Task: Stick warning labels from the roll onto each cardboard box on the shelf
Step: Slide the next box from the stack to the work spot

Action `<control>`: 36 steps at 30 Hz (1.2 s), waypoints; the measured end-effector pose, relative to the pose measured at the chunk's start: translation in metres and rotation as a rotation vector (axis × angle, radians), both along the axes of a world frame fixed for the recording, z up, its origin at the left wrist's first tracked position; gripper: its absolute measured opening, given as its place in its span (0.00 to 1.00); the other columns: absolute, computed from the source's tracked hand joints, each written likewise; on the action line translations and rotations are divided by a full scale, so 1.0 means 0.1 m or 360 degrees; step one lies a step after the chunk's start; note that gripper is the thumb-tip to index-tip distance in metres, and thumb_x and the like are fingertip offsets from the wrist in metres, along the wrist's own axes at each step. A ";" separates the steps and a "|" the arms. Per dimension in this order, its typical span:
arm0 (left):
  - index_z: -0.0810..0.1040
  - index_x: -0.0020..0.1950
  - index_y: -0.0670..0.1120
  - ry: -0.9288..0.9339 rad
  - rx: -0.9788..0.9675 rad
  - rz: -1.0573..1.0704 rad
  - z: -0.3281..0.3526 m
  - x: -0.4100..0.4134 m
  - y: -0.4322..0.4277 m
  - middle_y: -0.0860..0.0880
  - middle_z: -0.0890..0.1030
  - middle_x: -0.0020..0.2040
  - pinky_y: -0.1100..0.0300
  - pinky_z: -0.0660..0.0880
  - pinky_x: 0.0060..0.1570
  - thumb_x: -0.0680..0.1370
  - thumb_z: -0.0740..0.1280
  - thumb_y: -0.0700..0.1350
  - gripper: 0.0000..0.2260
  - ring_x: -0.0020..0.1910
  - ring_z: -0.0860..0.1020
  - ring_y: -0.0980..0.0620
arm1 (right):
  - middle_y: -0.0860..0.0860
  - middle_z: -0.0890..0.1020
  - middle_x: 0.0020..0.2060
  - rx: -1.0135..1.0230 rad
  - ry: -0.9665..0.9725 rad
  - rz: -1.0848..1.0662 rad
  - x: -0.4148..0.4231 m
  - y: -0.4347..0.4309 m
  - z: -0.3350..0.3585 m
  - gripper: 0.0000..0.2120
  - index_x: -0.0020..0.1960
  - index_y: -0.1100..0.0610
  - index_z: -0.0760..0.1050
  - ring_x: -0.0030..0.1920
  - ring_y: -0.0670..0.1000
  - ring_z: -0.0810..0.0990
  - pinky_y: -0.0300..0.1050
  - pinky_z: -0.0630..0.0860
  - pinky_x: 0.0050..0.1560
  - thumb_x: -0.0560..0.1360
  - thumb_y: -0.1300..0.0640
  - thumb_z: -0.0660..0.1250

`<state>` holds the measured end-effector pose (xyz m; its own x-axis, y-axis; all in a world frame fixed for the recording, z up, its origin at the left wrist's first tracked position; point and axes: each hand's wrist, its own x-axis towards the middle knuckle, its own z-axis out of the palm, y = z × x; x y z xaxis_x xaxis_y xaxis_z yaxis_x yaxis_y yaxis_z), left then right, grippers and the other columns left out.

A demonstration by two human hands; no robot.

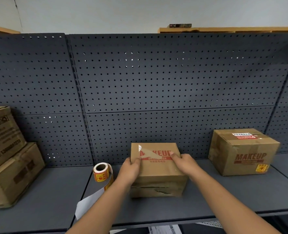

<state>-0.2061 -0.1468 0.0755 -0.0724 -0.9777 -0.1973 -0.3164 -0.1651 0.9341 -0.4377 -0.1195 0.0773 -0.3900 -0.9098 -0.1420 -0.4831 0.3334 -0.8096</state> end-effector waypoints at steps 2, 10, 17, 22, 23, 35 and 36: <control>0.70 0.75 0.45 -0.0020 0.0066 0.0015 -0.02 0.00 -0.04 0.48 0.77 0.59 0.54 0.70 0.55 0.85 0.59 0.56 0.22 0.57 0.75 0.47 | 0.52 0.82 0.50 -0.0018 -0.0009 -0.0004 0.04 -0.04 -0.03 0.21 0.59 0.57 0.77 0.51 0.53 0.81 0.50 0.80 0.55 0.84 0.40 0.59; 0.68 0.76 0.45 -0.0019 0.0173 0.0029 -0.06 0.01 -0.06 0.48 0.76 0.58 0.52 0.70 0.55 0.85 0.58 0.61 0.26 0.55 0.76 0.48 | 0.55 0.81 0.51 -0.0090 0.0081 -0.0082 0.11 -0.01 -0.15 0.19 0.58 0.59 0.75 0.49 0.56 0.79 0.47 0.72 0.45 0.85 0.44 0.56; 0.73 0.73 0.47 -0.0080 -0.0440 0.0006 -0.28 0.48 0.04 0.51 0.76 0.67 0.56 0.67 0.69 0.87 0.55 0.53 0.18 0.68 0.73 0.51 | 0.54 0.75 0.65 -0.0396 0.0465 -0.0083 0.26 0.20 0.00 0.22 0.72 0.57 0.70 0.66 0.57 0.72 0.53 0.73 0.64 0.85 0.45 0.58; 0.78 0.70 0.48 -0.0950 -0.0894 -0.0106 -0.63 1.10 0.11 0.50 0.78 0.66 0.52 0.73 0.63 0.85 0.62 0.48 0.14 0.65 0.75 0.46 | 0.48 0.75 0.60 -0.0596 0.0711 0.0263 0.52 0.32 0.17 0.15 0.66 0.57 0.75 0.64 0.48 0.69 0.49 0.72 0.67 0.85 0.50 0.60; 0.77 0.71 0.48 -0.1082 -0.0884 -0.0111 -0.66 1.17 0.13 0.49 0.77 0.68 0.51 0.73 0.63 0.84 0.63 0.49 0.16 0.65 0.75 0.44 | 0.47 0.75 0.60 -0.0606 0.0708 0.0299 0.58 0.32 0.18 0.15 0.65 0.57 0.75 0.63 0.48 0.70 0.49 0.73 0.67 0.85 0.50 0.60; 0.70 0.72 0.56 -0.1497 -0.0655 -0.0196 -0.84 1.40 0.24 0.53 0.78 0.70 0.51 0.72 0.61 0.81 0.64 0.62 0.22 0.65 0.76 0.47 | 0.45 0.74 0.67 -0.0694 0.0581 0.0680 1.20 0.33 0.11 0.17 0.72 0.54 0.72 0.69 0.44 0.68 0.48 0.68 0.74 0.86 0.50 0.58; 0.71 0.71 0.56 -0.1477 -0.0658 -0.0162 -0.85 1.42 0.24 0.53 0.79 0.68 0.52 0.72 0.59 0.81 0.65 0.59 0.20 0.64 0.77 0.47 | 0.45 0.74 0.67 -0.0706 0.0594 0.0701 1.25 0.33 0.10 0.17 0.72 0.54 0.71 0.70 0.44 0.67 0.47 0.67 0.74 0.86 0.50 0.58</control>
<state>-0.0638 -0.1233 -0.0099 -0.1494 -0.9797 0.1338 -0.9391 0.1829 0.2909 -0.3125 -0.0866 0.0876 0.0751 -0.9346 0.3477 -0.7672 -0.2769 -0.5786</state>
